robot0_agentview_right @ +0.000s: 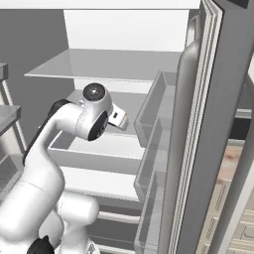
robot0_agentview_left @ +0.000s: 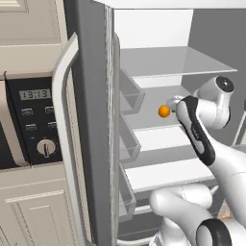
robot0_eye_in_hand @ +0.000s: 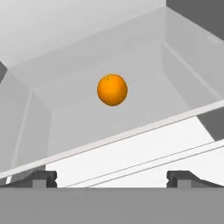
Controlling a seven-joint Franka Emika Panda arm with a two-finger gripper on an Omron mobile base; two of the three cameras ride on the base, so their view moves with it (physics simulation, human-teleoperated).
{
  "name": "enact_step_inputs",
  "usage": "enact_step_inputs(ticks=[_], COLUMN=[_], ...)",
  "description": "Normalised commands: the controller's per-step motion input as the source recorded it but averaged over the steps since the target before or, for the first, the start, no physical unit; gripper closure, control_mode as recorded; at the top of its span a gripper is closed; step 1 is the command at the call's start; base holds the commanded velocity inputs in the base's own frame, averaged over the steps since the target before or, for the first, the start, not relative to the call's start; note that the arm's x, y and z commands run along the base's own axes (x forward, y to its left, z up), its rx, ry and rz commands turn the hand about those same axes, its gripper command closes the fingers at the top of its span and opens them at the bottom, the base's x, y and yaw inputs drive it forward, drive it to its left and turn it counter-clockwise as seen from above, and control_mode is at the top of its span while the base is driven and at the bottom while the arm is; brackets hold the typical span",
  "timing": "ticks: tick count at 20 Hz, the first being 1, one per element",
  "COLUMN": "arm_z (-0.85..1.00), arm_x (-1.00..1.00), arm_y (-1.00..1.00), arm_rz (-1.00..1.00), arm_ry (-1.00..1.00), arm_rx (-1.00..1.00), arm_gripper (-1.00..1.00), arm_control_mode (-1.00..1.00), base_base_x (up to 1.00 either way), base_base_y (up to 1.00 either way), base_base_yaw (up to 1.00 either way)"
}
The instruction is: Place the cold items (eggplant and orange) from the fridge in one tupperware on the dining counter. Place the warm items (hot dog and kebab skewer) in the stove area in another tupperware.
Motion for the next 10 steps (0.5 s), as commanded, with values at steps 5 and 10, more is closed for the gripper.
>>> enact_step_inputs(ticks=[5,10], arm_z=[-0.41,-0.52], arm_x=[0.55,0.51], arm_y=[0.03,0.04], arm_rz=[-0.09,-0.1], arm_ry=[0.03,0.0], arm_rx=[0.02,0.0], arm_gripper=[-1.0,-1.0], arm_control_mode=[-1.0,-1.0], base_base_x=[0.0,0.0], base_base_y=[0.0,0.0], base_base_yaw=[0.0,0.0])
